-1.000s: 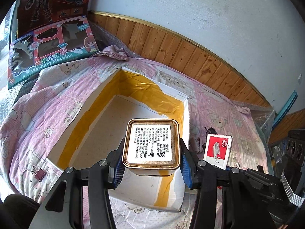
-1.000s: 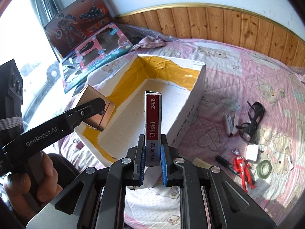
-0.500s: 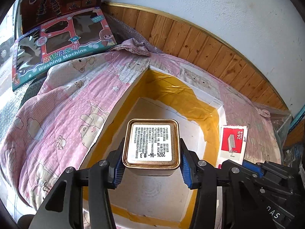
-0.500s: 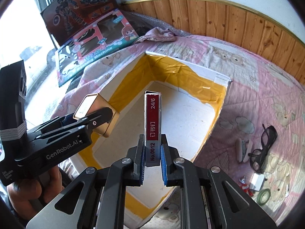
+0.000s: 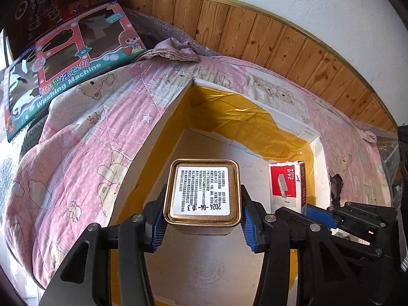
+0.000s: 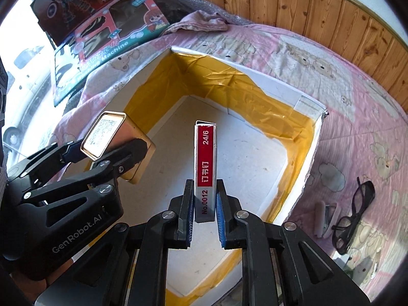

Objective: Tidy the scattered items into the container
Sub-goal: 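Open both tools to drop the gold tin and staple box inside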

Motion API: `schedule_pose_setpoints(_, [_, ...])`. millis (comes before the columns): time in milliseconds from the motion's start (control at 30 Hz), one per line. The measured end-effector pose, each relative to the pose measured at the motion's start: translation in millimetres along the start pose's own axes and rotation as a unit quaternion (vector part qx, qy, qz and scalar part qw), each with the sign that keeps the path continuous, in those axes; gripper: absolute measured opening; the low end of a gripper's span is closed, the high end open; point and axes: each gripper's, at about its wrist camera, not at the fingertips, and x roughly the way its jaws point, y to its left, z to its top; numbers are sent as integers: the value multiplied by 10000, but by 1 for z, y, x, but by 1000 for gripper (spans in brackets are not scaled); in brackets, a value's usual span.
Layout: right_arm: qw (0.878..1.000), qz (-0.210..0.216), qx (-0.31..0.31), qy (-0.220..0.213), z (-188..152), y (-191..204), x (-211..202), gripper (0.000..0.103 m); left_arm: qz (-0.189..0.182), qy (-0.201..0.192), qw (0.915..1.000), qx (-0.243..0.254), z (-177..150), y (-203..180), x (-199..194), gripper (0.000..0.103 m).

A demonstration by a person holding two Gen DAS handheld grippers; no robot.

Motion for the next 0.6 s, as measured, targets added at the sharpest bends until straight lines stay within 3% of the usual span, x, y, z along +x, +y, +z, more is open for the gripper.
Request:
schedule_pose_setpoints(67, [10000,-62,36,-4,1,-4,3,22,172,49,9998,99,2,-4,7,51])
schedule_pose_setpoints(167, [9998,-20,177,-55,0,-13,2,35,272,215,9993,116,4,-4,17,51])
schedule_pose_setpoints(300, [9993,178,270,-173,-7,-15,-13,35,375,81,9991,150,4,-2,6,61])
schedule_pose_setpoints(600, [9970,589,220,-445,-39,-4,-52,35,363,-104,9993,52,5,4,-29,67])
